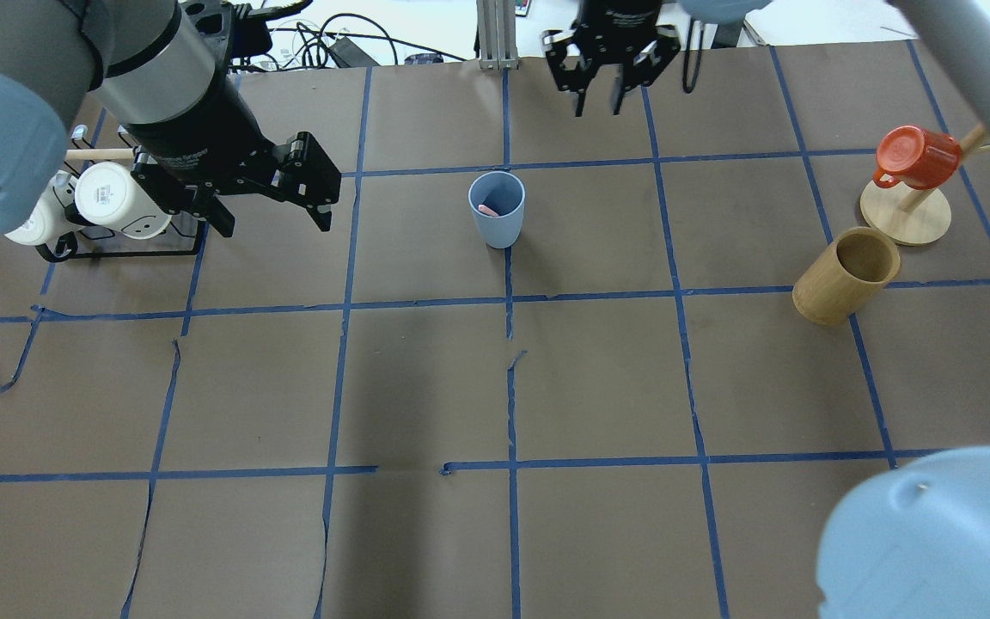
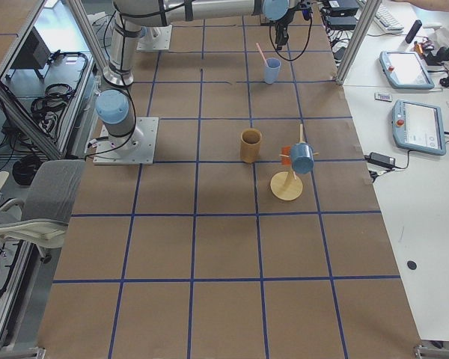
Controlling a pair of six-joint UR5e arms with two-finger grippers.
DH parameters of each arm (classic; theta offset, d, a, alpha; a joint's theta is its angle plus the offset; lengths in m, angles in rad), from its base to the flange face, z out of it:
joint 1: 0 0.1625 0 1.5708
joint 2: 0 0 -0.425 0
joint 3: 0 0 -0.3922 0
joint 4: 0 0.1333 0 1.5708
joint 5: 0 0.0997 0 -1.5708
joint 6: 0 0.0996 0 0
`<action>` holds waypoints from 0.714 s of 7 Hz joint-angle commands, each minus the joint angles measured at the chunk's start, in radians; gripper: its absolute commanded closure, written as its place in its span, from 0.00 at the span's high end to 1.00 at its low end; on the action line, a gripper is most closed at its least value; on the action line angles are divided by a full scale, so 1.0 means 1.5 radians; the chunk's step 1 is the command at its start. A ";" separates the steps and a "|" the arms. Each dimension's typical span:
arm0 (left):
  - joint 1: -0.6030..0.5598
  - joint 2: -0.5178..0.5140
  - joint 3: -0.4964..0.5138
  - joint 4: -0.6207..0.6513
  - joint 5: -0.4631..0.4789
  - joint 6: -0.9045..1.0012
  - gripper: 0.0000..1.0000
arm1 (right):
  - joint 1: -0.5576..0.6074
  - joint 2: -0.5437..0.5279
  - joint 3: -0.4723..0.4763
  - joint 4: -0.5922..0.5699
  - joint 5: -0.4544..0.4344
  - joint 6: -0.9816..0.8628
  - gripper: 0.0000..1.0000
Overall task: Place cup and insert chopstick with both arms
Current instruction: 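Open the right gripper, releasing the chopstick, and lift away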
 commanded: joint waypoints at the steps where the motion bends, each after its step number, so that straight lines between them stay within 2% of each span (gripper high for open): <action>1: 0.000 0.001 0.000 0.000 -0.001 0.000 1.00 | -0.069 -0.191 0.191 -0.009 -0.024 -0.097 0.90; 2: 0.000 0.001 0.000 0.000 -0.001 0.001 1.00 | -0.071 -0.252 0.257 -0.045 -0.023 -0.096 1.00; 5: 0.000 0.001 -0.001 0.000 -0.001 0.001 1.00 | -0.071 -0.294 0.266 -0.062 -0.013 -0.098 1.00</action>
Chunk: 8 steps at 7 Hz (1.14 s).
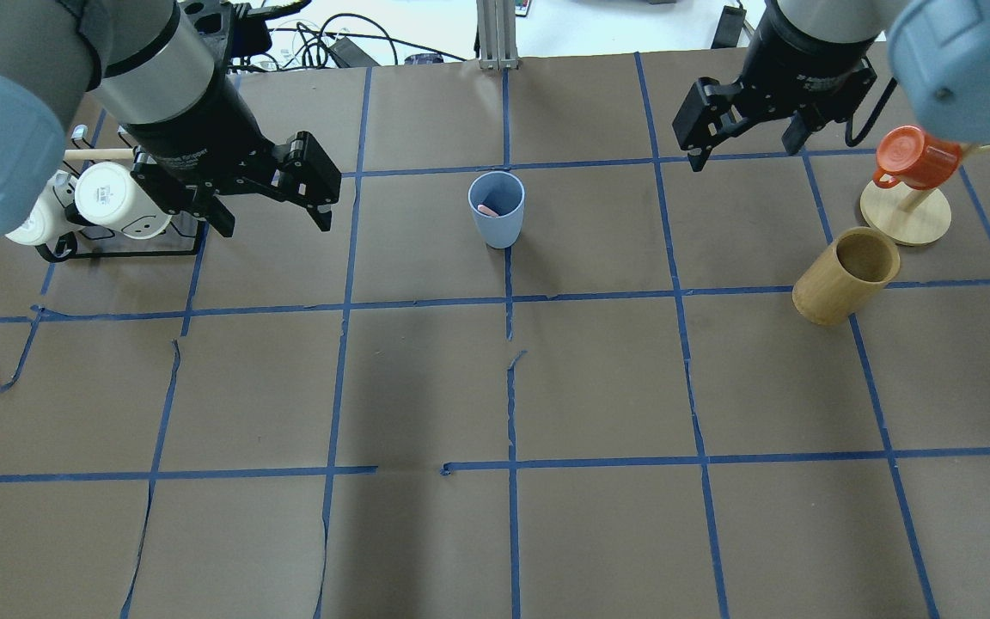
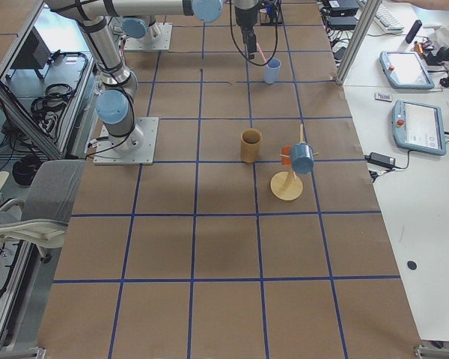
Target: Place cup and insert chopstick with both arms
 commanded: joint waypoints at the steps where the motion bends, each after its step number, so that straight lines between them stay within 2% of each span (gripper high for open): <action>1: 0.000 0.001 0.000 0.000 0.003 0.000 1.00 | 0.000 -0.015 0.004 0.007 0.001 0.008 1.00; 3: 0.000 0.001 0.000 0.000 0.001 0.000 1.00 | 0.001 -0.017 -0.003 0.008 0.010 0.009 1.00; 8: 0.000 0.001 0.000 0.000 0.002 0.001 1.00 | 0.000 -0.016 0.002 0.012 -0.015 0.000 1.00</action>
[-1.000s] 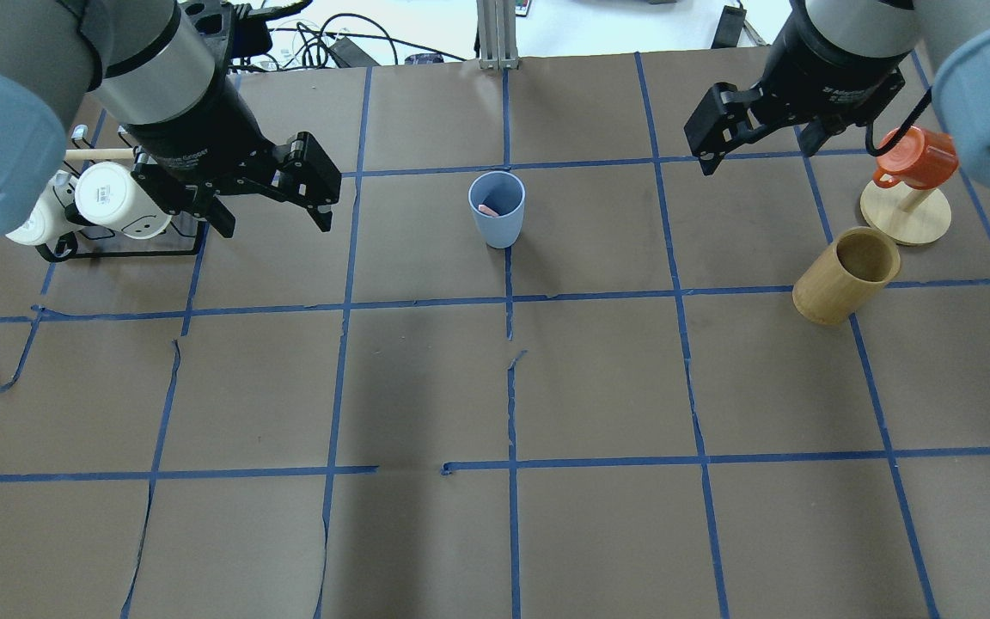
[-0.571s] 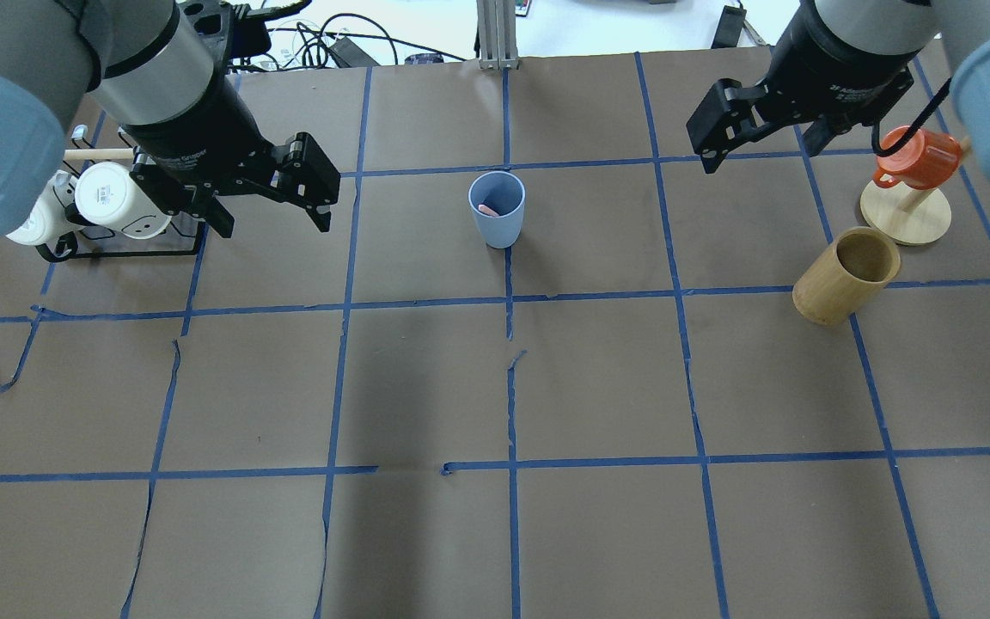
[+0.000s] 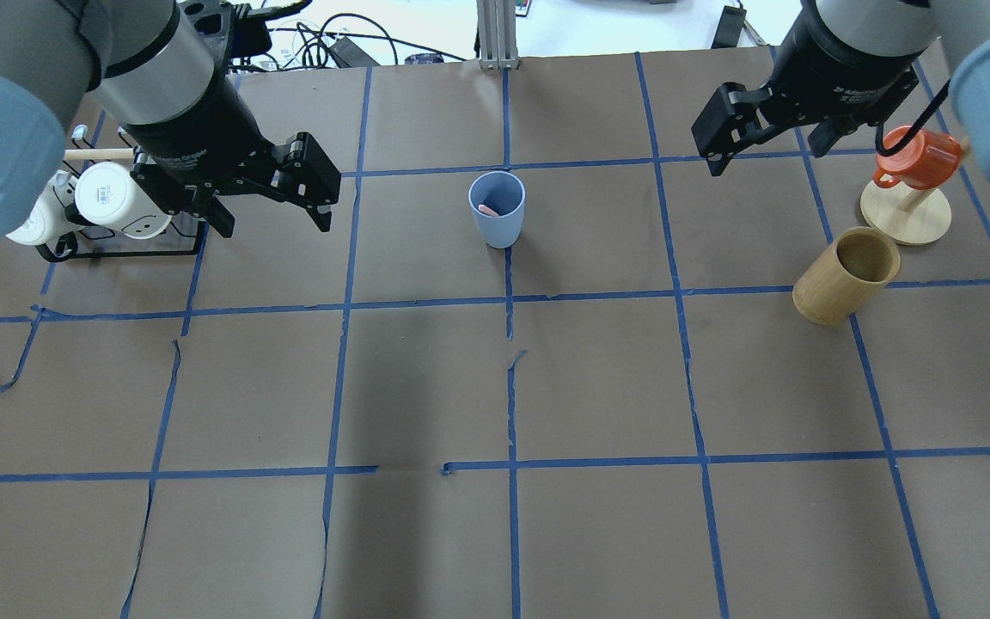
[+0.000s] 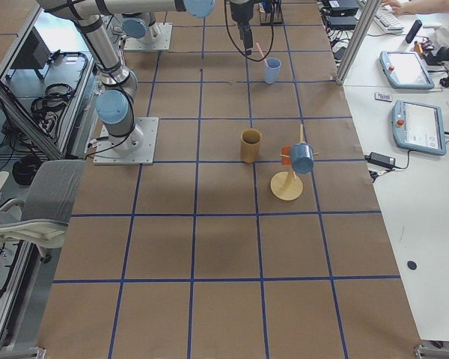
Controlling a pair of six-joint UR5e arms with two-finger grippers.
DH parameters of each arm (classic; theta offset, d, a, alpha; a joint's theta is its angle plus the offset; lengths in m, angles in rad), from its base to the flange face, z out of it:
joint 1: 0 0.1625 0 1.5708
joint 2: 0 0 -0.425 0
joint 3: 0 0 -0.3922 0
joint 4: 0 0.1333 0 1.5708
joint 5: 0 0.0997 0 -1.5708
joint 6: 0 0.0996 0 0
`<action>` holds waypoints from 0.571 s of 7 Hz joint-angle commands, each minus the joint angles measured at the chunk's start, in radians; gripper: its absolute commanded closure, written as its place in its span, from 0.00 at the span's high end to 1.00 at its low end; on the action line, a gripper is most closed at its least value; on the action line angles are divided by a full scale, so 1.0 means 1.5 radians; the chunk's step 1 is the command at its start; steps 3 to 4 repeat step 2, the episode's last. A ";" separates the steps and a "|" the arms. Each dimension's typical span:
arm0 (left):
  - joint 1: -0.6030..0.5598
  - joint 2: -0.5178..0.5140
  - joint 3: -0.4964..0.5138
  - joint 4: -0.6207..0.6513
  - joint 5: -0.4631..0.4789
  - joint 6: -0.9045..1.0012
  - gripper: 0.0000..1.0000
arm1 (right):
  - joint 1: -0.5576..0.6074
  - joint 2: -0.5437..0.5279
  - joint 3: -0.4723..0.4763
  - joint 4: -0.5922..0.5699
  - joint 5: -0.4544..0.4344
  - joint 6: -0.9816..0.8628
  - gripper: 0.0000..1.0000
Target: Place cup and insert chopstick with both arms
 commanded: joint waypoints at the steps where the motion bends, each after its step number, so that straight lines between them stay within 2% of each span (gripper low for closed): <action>1: 0.000 0.000 0.000 0.000 0.001 0.000 1.00 | 0.000 0.000 0.000 0.001 -0.004 0.000 1.00; 4: 0.000 0.000 0.000 0.000 0.000 0.000 1.00 | 0.000 0.000 0.000 0.001 -0.005 0.000 1.00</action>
